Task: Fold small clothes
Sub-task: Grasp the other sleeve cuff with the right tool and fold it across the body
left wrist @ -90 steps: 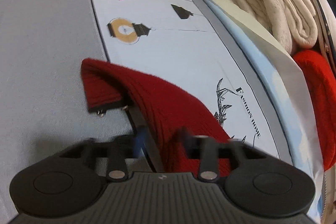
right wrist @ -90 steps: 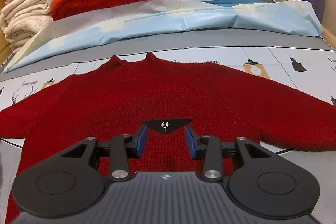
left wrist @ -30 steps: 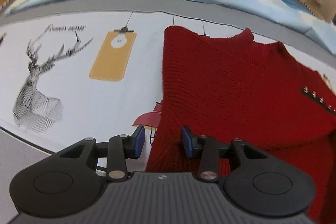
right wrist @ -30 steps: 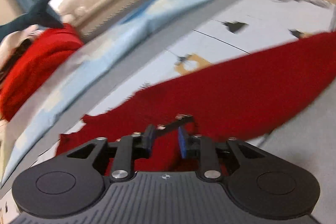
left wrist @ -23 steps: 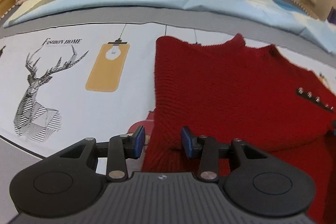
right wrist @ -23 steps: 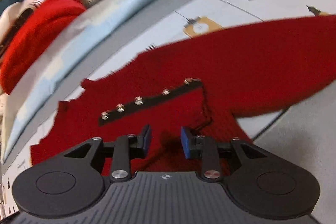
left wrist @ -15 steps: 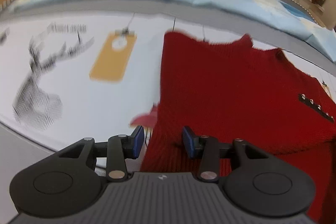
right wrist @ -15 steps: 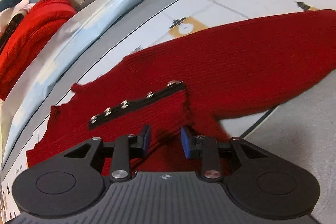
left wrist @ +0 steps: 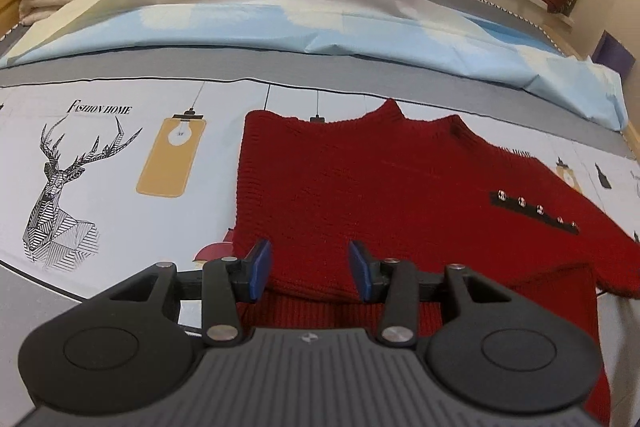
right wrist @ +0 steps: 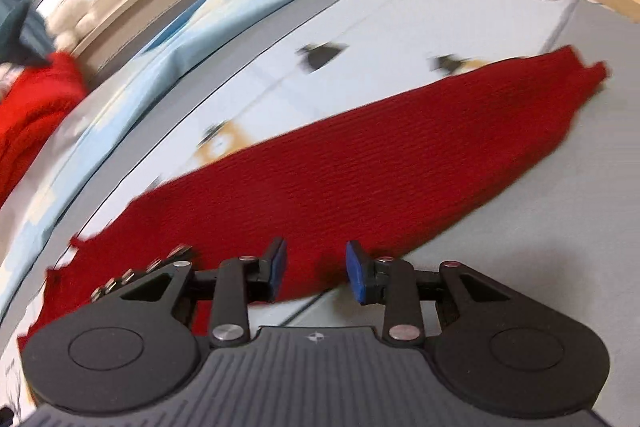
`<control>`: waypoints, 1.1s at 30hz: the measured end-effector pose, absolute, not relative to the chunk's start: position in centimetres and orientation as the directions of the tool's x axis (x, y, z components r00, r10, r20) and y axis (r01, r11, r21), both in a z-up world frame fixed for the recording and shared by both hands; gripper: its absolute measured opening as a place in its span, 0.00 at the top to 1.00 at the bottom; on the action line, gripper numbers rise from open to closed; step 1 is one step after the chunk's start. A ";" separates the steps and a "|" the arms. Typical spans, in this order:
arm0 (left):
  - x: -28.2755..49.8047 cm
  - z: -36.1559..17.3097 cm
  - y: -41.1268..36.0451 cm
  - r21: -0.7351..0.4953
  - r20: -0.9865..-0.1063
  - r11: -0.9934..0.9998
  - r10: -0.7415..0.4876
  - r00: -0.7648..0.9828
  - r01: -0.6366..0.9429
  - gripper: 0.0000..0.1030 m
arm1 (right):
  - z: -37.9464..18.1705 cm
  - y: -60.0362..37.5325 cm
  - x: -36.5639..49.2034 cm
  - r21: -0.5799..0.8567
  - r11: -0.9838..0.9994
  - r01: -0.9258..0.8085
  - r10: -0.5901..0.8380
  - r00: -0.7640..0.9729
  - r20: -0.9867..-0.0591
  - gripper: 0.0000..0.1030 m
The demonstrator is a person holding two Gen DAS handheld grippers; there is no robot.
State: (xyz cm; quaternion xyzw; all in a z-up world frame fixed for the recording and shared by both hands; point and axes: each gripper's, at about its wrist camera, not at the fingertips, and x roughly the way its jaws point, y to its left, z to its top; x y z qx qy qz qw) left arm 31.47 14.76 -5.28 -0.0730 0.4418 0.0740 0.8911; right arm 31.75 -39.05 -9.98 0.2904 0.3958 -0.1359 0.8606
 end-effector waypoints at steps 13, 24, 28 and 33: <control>31.4 -5.7 13.1 -0.060 -0.801 0.985 0.049 0.596 -0.163 0.54 | -15.9 -52.7 28.3 0.609 0.429 0.667 -0.035 0.686 -0.726 0.65; 31.3 -5.6 14.5 -0.069 -0.802 0.980 0.057 0.594 -0.187 0.54 | -15.3 -52.3 29.2 0.590 0.436 0.680 -0.141 0.699 -0.701 0.86; 31.0 -5.7 15.2 -0.070 -0.806 0.979 0.058 0.589 -0.192 0.54 | -12.5 -50.1 29.9 0.537 0.529 0.658 -0.230 0.720 -0.655 0.87; 31.0 -6.1 16.1 -0.073 -0.818 0.975 0.063 0.572 -0.212 0.54 | -9.2 -46.9 30.8 0.475 0.633 0.612 -0.297 0.758 -0.581 0.87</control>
